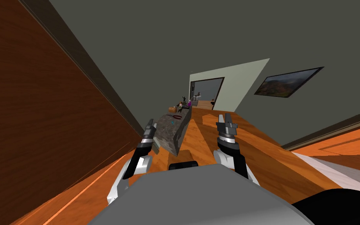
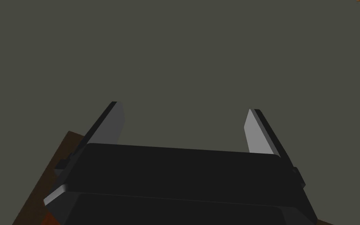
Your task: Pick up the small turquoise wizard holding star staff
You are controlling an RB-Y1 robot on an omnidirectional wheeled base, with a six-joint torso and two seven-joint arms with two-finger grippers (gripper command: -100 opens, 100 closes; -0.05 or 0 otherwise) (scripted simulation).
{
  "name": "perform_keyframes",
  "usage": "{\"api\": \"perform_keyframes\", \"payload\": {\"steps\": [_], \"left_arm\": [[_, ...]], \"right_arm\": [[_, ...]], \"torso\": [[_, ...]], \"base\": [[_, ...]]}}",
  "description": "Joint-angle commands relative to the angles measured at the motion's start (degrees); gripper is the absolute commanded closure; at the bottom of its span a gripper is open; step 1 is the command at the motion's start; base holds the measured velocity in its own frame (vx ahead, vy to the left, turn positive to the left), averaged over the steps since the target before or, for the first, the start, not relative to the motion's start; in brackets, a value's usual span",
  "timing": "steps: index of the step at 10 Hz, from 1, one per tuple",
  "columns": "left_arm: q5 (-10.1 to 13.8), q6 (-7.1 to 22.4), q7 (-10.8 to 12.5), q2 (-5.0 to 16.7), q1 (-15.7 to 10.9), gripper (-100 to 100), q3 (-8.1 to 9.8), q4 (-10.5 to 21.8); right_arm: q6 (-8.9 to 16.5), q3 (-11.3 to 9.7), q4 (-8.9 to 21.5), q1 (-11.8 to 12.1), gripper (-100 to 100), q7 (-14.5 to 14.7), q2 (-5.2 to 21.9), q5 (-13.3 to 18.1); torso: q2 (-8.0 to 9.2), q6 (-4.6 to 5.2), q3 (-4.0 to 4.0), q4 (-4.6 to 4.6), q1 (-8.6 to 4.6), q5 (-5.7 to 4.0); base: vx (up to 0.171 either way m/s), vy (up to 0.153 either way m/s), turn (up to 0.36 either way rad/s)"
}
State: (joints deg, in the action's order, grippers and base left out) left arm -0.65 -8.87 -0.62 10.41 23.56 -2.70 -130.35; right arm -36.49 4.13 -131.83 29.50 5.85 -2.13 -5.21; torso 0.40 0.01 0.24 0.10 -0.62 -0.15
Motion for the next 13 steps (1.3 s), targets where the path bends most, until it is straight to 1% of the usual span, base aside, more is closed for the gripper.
{"api": "perform_keyframes", "payload": {"steps": [1,4,5,6,8,9,10,11,12,13], "left_arm": [[-0.32,2.85,-1.06,0.64,-1.20,-100,0.24,0.98],[-0.87,7.60,-2.79,1.40,-3.65,-100,0.67,3.06],[-0.87,7.96,-2.79,1.40,-3.65,-100,0.67,3.06],[-0.99,9.80,-3.24,1.65,-4.40,-100,0.88,3.78],[-1.09,13.13,-3.92,2.12,-5.80,-100,1.42,5.22],[-1.09,13.70,-3.92,2.12,-5.80,-100,1.42,5.22],[-1.07,15.76,-4.14,2.34,-6.44,-100,1.76,5.94],[-1.01,17.24,-4.27,2.54,-7.05,-100,2.16,6.67],[-1.01,17.89,-4.27,2.54,-7.05,-100,2.16,6.67],[-0.89,19.86,-4.32,2.72,-7.60,-100,2.61,7.40]], "right_arm": [[0.00,0.00,0.00,0.00,0,0.00,0.00,0.00],[0.00,0.00,0.00,0.00,0,0.00,0.00,0.00],[0.00,0.00,0.00,0.01,0,0.00,0.00,0.00],[0.00,0.01,0.00,0.01,0,0.00,0.01,0.00],[0.00,0.01,0.00,0.01,0,0.00,0.01,0.00],[0.00,0.01,0.00,0.02,0,0.00,0.01,0.00],[0.00,0.01,0.00,0.02,0,0.00,0.01,0.00],[0.00,0.01,0.00,0.02,0,0.00,0.01,0.00],[0.00,0.01,0.00,0.02,0,0.00,0.01,0.00],[0.00,0.02,0.00,0.02,0,0.00,0.01,0.00]], "torso": [[0.00,0.00,0.00,0.00,0.00,0.00],[-0.02,-0.01,-0.01,-0.01,-0.03,0.00],[-0.13,-0.01,-0.07,-0.03,-0.10,-0.02],[-0.23,-0.02,-0.13,-0.05,0.14,0.02],[-0.35,-0.01,-0.20,-0.08,0.26,0.06],[-0.38,-0.02,-0.22,-0.09,0.21,0.05],[-0.40,-0.03,-0.23,-0.09,0.30,0.06],[-0.46,-0.02,-0.26,-0.10,0.37,0.08],[-0.54,-0.02,-0.31,-0.12,0.34,0.07],[-0.51,-0.03,-0.30,-0.12,0.41,0.08]], "base": [[-0.092,-0.169,-0.040],[-0.086,-0.173,-0.039],[-0.027,-0.121,0.000],[-0.019,-0.087,-0.029],[-0.002,-0.111,-0.040],[0.006,-0.089,-0.005],[0.026,-0.069,-0.026],[0.045,-0.089,-0.039],[0.029,-0.066,-0.006],[0.037,-0.056,-0.023]]}}
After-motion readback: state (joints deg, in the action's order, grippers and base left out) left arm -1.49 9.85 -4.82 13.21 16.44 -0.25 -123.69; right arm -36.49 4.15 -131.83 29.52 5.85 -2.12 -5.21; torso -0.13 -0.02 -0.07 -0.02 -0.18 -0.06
